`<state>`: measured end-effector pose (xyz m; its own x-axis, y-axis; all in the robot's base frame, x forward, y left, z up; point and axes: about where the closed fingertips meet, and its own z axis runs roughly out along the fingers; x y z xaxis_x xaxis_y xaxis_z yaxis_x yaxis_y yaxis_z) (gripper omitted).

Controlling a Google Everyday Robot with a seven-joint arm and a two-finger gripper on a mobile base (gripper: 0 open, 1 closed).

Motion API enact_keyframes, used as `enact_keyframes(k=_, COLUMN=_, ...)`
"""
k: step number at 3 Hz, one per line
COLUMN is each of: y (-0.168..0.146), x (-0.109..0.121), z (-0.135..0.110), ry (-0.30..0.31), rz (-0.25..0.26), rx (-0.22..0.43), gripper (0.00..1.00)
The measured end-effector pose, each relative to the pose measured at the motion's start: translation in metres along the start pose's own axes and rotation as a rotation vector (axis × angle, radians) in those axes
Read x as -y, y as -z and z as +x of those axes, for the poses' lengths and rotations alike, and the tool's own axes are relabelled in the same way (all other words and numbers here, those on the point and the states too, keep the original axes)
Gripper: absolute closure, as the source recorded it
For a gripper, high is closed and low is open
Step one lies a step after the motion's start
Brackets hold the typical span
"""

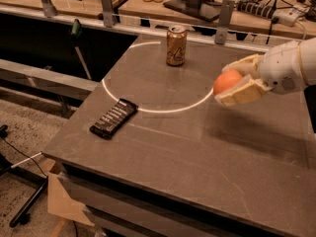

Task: Move orange near orange can

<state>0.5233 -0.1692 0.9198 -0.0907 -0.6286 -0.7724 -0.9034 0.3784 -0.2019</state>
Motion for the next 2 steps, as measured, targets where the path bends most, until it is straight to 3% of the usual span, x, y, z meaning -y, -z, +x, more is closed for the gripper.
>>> enact_keyframes(k=1, y=-0.012, x=0.051, z=-0.012, ry=-0.021, rz=0.085, rx=0.032, gripper=1.00)
enact_keyframes(k=2, y=-0.026, x=0.104, z=-0.008, ry=-0.051, rz=0.136, rx=0.055, gripper=1.00)
